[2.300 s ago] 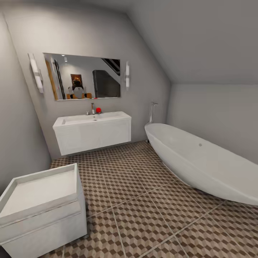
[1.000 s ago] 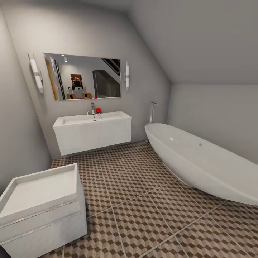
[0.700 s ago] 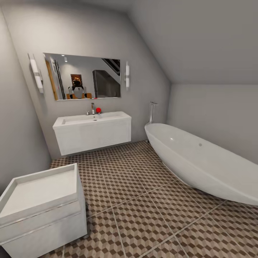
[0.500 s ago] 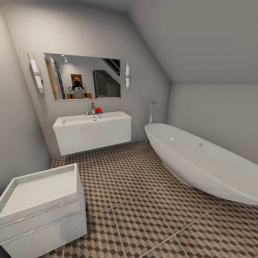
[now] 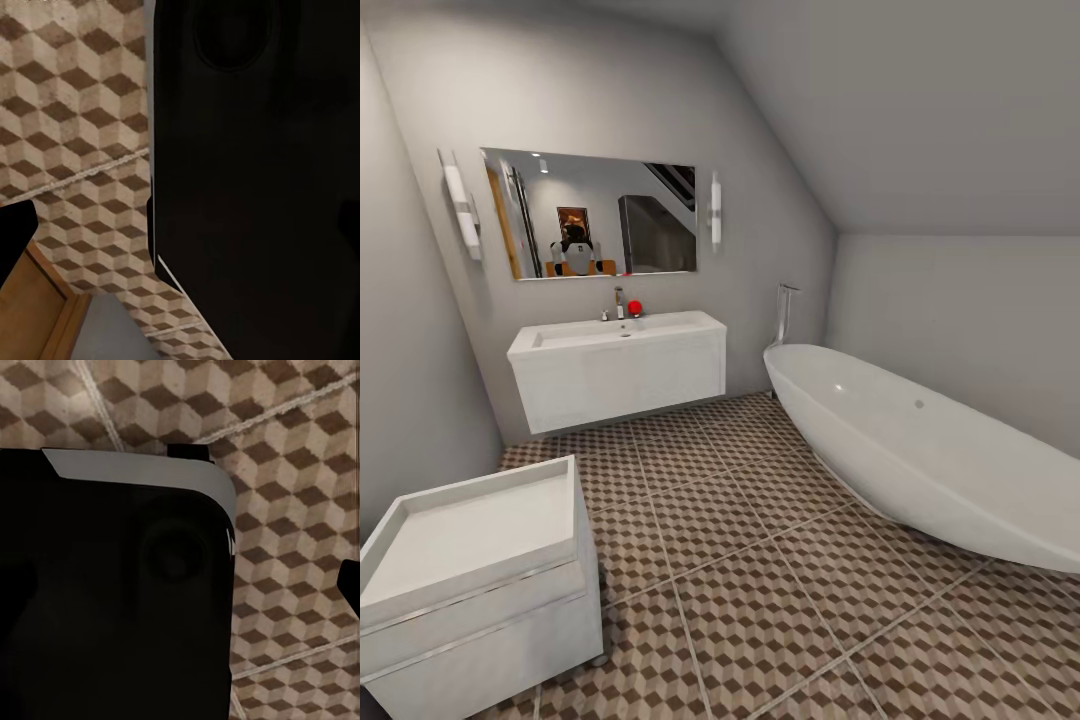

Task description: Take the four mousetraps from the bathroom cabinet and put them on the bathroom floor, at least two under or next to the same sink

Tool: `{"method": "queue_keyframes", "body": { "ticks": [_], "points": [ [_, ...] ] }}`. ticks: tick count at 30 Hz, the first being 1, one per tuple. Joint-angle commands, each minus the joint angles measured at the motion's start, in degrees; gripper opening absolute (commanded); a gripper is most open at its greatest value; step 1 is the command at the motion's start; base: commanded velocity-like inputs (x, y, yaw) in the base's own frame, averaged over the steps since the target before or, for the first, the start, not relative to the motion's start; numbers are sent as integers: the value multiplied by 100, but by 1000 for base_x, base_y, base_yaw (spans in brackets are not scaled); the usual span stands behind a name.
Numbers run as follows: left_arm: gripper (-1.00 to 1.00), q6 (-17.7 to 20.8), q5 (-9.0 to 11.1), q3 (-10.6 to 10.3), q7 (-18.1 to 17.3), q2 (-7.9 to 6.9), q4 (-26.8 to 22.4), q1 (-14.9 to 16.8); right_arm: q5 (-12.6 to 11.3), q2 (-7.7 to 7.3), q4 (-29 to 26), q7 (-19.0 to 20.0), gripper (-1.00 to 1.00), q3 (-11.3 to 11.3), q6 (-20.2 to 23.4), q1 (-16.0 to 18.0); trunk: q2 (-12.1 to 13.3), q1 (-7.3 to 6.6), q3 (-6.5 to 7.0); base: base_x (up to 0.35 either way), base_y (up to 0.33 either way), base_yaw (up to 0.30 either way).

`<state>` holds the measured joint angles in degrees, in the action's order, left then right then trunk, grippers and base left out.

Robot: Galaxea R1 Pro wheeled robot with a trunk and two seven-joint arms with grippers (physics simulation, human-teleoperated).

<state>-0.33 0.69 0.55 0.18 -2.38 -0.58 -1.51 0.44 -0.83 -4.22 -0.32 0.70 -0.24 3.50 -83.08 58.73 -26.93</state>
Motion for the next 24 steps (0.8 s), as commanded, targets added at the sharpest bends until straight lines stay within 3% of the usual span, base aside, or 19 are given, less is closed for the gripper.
{"method": "queue_keyframes", "body": {
  "ticks": [1, 9, 13, 24],
  "points": [
    [100, -4, 0, 1, 0, 0, -4, 0, 0, -17, -2, 1, 100, 0, -2, 0, 0, 0, 0, 0, 0, 0],
    [100, -25, 31, 15, 0, -4, -17, -1, 2, -74, -7, 5, 100, -2, -12, 1, 0, 0, 0, 45, -40, 0],
    [100, -27, 167, 67, 0, -8, -25, 1, 7, -88, -8, 24, 100, -6, -18, 2, 0, 0, 0, 193, -163, 0],
    [100, -37, 260, 110, -1, 9, -52, 6, 4, -97, -12, 18, 100, -13, 51, 5, 0, 0, 0, 243, -203, 0]
  ]
}}
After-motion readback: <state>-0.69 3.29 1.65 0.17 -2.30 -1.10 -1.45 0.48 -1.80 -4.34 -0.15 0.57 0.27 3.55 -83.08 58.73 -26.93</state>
